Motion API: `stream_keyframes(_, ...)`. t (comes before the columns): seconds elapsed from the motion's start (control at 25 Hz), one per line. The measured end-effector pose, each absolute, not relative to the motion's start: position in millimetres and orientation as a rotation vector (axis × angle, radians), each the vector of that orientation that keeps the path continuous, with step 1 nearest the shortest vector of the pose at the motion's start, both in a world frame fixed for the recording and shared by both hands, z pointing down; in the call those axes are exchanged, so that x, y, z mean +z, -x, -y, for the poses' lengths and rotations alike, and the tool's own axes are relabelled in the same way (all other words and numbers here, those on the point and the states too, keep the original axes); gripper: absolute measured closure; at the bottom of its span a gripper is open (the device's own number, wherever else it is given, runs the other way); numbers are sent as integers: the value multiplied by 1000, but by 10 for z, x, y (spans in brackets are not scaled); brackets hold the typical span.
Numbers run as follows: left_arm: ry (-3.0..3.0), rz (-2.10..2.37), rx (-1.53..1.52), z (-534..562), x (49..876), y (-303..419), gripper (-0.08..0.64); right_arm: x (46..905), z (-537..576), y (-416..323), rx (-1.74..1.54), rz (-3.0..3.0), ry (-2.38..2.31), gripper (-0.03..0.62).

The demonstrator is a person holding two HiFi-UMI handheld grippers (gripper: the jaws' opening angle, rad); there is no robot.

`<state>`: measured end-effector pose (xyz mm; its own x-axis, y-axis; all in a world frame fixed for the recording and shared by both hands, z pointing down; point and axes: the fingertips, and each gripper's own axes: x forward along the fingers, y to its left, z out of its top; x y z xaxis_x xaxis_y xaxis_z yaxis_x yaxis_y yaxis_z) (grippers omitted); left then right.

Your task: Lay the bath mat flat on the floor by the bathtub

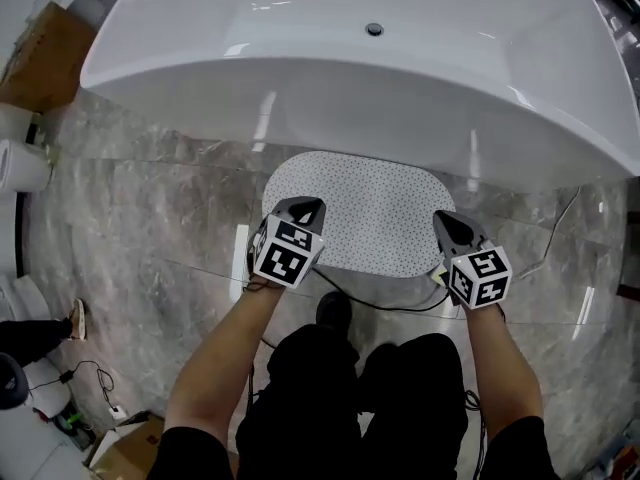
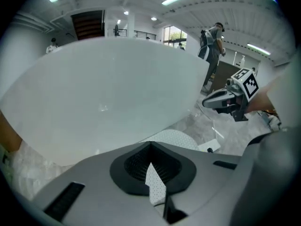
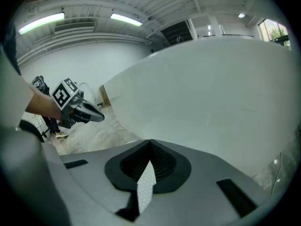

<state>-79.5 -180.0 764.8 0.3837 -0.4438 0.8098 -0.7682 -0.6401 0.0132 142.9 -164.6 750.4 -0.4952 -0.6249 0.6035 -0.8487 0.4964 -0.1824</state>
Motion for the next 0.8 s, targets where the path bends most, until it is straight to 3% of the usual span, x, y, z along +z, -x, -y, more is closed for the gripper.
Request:
stream_keyframes(0.4, -2282, 1176, 882, 1225, 4873, 575, 549, 4814, 886, -1197, 722, 2395, -1264, 577)
stream_keyframes(0.8, -2428, 1248, 727, 627, 3006, 148, 549, 3380, 68, -1414, 761, 2440, -1276, 577)
